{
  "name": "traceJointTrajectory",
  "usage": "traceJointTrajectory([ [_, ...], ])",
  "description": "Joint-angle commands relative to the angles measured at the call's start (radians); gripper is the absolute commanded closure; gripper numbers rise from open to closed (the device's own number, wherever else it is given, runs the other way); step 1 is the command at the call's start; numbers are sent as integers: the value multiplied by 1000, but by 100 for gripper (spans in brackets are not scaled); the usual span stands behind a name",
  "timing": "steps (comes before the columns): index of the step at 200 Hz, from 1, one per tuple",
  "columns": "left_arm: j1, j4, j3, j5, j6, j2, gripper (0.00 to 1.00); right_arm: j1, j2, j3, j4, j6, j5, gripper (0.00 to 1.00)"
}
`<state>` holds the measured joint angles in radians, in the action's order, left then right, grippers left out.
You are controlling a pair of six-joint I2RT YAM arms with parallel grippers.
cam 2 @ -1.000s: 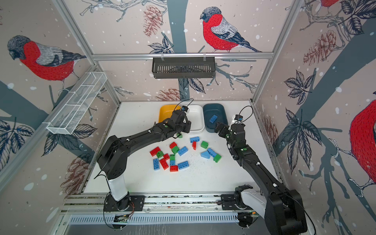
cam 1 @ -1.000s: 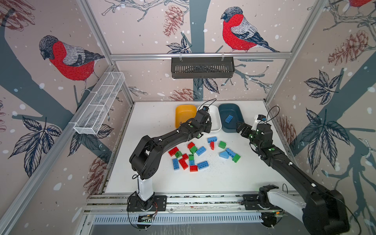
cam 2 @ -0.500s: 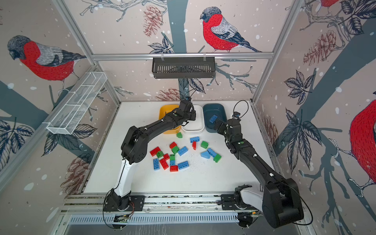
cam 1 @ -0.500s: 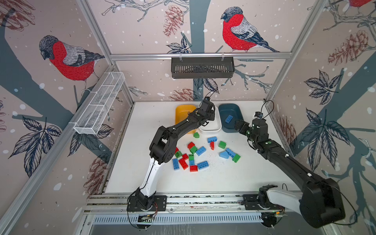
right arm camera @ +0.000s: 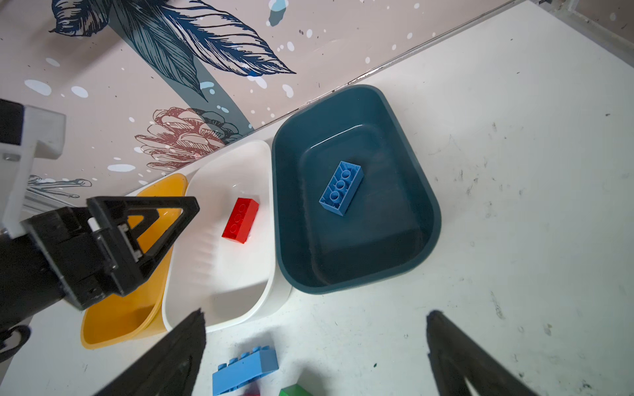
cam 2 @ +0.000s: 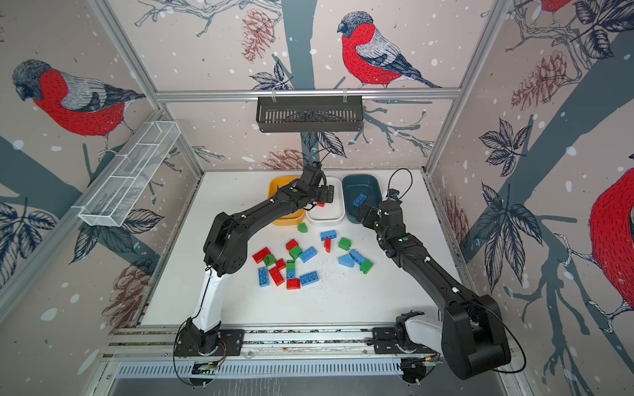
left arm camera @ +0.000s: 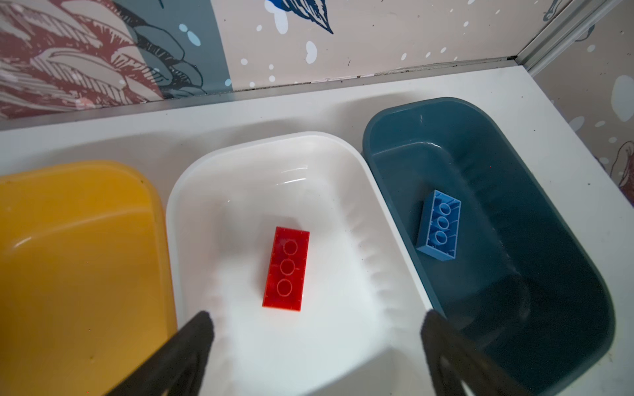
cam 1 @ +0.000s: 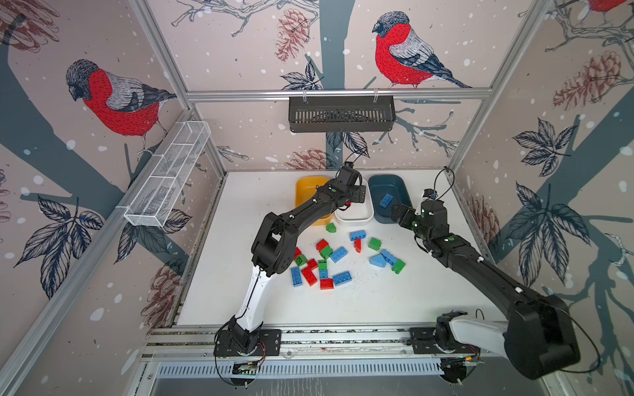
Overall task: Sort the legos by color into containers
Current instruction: 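Grasp a red brick with the left gripper and drop it into the white tub, then lower the left gripper onto a green brick beside the yellow tub while the right hovers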
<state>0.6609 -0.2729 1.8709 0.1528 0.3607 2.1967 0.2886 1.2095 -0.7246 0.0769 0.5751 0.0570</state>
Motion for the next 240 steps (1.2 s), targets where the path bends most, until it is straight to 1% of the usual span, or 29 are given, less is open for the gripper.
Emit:
traceJointTrajectory([
  [1, 7, -8, -78, 38, 36, -69, 3, 11, 8, -13, 16, -18, -15, 1],
  [24, 18, 41, -230, 59, 55, -179, 3, 38, 14, -15, 40, -61, -45, 1],
  [49, 23, 77, -395, 84, 122, -287, 3, 63, 27, -24, 50, -83, -44, 0],
  [79, 25, 83, -549, 97, 239, -367, 3, 86, 39, -45, 57, -88, -47, 1],
  [98, 35, 103, -618, 110, 260, -396, 3, 108, 62, -39, 99, -120, -104, 0],
  [112, 46, 85, -635, 159, 277, -398, 3, 126, 63, -35, 119, -154, -146, 1],
  [121, 49, 56, -635, 199, 310, -390, 3, 140, 65, -35, 119, -176, -157, 2],
  [133, 49, 37, -637, 225, 337, -374, 3, 160, 72, -39, 115, -207, -167, 2],
  [154, 49, 38, -625, 233, 347, -332, 6, 182, 85, -46, 106, -207, -139, 2],
  [184, 49, 50, -585, 207, 330, -284, 15, 195, 100, -56, 107, -189, -113, 1],
  [201, 51, 68, -585, 194, 327, -272, 16, 198, 100, -56, 111, -189, -98, 1],
  [214, 55, 79, -585, 209, 323, -259, 18, 200, 98, -56, 113, -188, -86, 1],
  [227, 55, 77, -577, 223, 326, -242, 22, 200, 95, -56, 113, -188, -78, 1],
  [240, 56, 65, -565, 233, 329, -224, 23, 200, 90, -56, 112, -188, -74, 1],
])
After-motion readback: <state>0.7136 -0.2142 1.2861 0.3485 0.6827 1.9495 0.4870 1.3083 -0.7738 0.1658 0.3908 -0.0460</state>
